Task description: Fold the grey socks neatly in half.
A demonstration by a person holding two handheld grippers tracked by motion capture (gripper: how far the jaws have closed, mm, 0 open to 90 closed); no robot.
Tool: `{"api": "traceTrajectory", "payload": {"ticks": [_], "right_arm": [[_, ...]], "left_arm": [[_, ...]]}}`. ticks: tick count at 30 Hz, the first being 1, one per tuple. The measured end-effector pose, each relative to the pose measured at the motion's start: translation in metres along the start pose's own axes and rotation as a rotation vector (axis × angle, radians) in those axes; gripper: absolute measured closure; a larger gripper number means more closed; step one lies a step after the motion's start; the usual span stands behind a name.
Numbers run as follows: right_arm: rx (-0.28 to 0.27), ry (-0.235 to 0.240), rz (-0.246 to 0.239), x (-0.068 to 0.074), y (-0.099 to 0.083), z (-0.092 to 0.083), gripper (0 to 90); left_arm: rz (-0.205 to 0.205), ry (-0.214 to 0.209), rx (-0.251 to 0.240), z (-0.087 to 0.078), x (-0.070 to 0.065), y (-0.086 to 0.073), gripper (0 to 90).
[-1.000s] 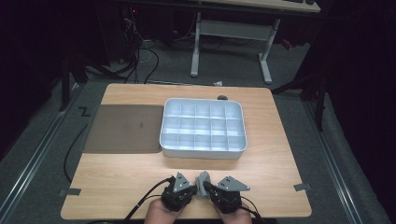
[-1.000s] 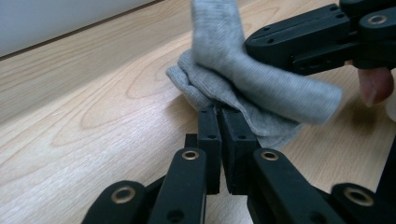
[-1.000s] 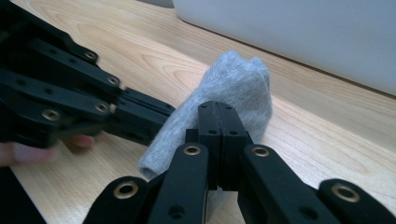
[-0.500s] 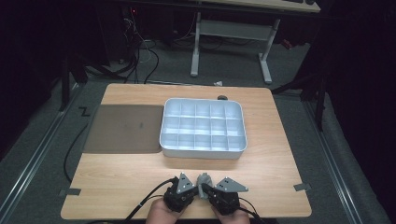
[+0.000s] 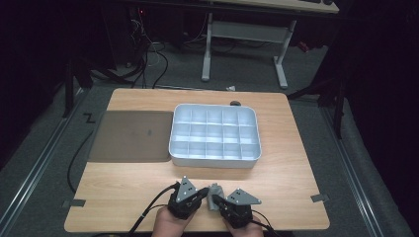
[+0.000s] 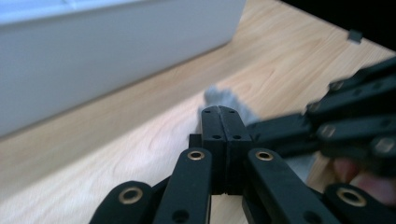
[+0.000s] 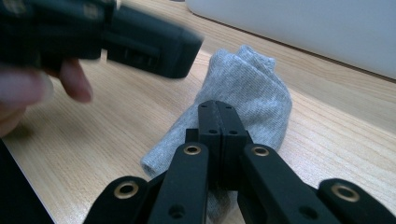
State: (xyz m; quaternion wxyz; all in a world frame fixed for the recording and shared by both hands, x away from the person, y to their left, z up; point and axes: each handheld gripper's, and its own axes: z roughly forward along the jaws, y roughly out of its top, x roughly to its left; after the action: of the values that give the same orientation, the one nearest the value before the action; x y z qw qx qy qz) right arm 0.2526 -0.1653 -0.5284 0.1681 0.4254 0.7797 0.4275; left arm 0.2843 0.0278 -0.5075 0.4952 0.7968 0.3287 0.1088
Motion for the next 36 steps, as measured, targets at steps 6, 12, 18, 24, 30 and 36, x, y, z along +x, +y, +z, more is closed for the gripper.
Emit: {"api": "traceTrajectory", "payload": {"ticks": [6, 12, 18, 24, 30, 36], "right_arm": [[-0.005, -0.001, -0.004, 0.0, -0.001, 0.0, 90.0], [-0.013, -0.001, -0.007, 0.0, -0.002, -0.001, 90.0], [-0.025, -0.003, 0.019, -0.004, -0.001, -0.005, 87.1], [-0.025, 0.014, 0.053, -0.007, 0.001, -0.013, 74.2], [-0.001, -0.036, 0.042, -0.008, -0.001, -0.017, 66.6], [0.024, -0.036, 0.041, -0.006, -0.004, -0.012, 66.6]], "left_arm": [[0.015, -0.024, -0.008, 0.015, -0.007, 0.014, 90.0], [0.016, 0.012, 0.028, 0.025, -0.001, 0.006, 90.0], [0.006, 0.021, 0.028, 0.026, 0.002, 0.0, 90.0], [0.011, 0.026, 0.027, 0.027, 0.002, 0.0, 90.0], [0.016, 0.028, 0.026, 0.028, 0.001, -0.001, 90.0], [0.008, 0.028, 0.014, 0.026, 0.0, -0.002, 89.8]]}}
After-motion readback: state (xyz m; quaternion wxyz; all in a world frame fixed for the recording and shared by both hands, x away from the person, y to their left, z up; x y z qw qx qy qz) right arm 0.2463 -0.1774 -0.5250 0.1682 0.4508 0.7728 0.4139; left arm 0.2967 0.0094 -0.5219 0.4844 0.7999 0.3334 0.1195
